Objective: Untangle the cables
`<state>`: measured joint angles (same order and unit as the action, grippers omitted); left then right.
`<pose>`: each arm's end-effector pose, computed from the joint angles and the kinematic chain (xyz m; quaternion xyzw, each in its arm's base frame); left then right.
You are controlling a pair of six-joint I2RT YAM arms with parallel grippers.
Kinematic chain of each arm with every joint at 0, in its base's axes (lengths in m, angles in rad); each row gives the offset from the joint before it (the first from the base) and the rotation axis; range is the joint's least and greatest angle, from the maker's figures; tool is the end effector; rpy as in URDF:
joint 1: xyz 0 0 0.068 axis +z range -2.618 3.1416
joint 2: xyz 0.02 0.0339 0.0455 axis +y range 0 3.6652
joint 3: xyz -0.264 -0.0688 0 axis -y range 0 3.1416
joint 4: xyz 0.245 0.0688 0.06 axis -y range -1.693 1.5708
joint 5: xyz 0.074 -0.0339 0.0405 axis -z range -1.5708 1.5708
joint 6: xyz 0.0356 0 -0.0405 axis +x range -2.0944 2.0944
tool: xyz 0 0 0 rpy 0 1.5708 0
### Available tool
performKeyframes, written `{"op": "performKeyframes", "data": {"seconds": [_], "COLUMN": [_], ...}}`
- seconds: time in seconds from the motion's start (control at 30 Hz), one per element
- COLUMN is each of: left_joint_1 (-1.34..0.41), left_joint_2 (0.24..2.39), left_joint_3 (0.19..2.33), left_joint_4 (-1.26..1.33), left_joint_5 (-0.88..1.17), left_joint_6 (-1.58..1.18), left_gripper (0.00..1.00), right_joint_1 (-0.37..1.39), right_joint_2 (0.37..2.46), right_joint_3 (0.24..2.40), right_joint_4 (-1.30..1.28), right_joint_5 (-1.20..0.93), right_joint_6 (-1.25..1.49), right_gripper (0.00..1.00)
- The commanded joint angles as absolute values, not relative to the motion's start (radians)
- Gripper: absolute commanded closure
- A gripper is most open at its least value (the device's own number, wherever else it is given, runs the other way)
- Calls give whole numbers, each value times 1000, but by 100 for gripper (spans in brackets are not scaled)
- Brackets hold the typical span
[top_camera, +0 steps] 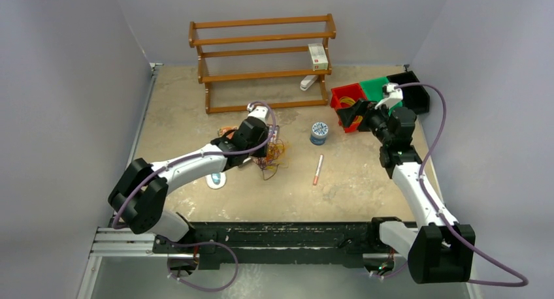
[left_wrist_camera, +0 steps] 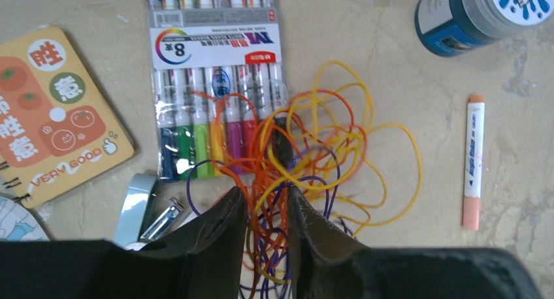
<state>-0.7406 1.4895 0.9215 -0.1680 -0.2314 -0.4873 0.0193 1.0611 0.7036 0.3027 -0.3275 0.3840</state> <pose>0.2401 -0.2085 0.2225 0.0683 0.9067 -0.1457 0.3899 0.2490 0.0163 0.3085 0.0197 0.7249 0.2518 0.6408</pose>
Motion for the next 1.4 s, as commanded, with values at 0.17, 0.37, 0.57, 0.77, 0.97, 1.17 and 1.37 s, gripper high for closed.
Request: {"op": "performKeyframes", "data": {"seconds": [0.17,0.37,0.57,0.77,0.97,1.17,1.37], "left_joint_1": [-674,-655,-644,-643,-643,-642,-641], "left_joint_2": [1457,1437,1426,1414,1430,1409,1390], "left_joint_3": [881,879,875,852,856,868,873], "left_joint_4": [-47,-42,-30,-11,-13,-29,-40], "left_joint_5": [-233,-239,-215,-200,-199,-223,-242], "left_joint_6": [-509,-518,-538,-557,-560,-555,-549], "left_gripper": [59,42,41,41,40,40,41], "right_joint_1": [55,214,282,342,422,478,510], "right_joint_2": [1092,1135,1178,1225,1301,1372,1452], "right_joint_3": [701,756,771,790,779,731,713], "right_joint_4": [285,203,197,169,204,291,347], "right_joint_5": [-386,-227,-258,-312,-325,-322,-340], "right_joint_6": [336,279,259,266,363,467,506], "right_gripper": [1,1,3,9,16,18,29]}}
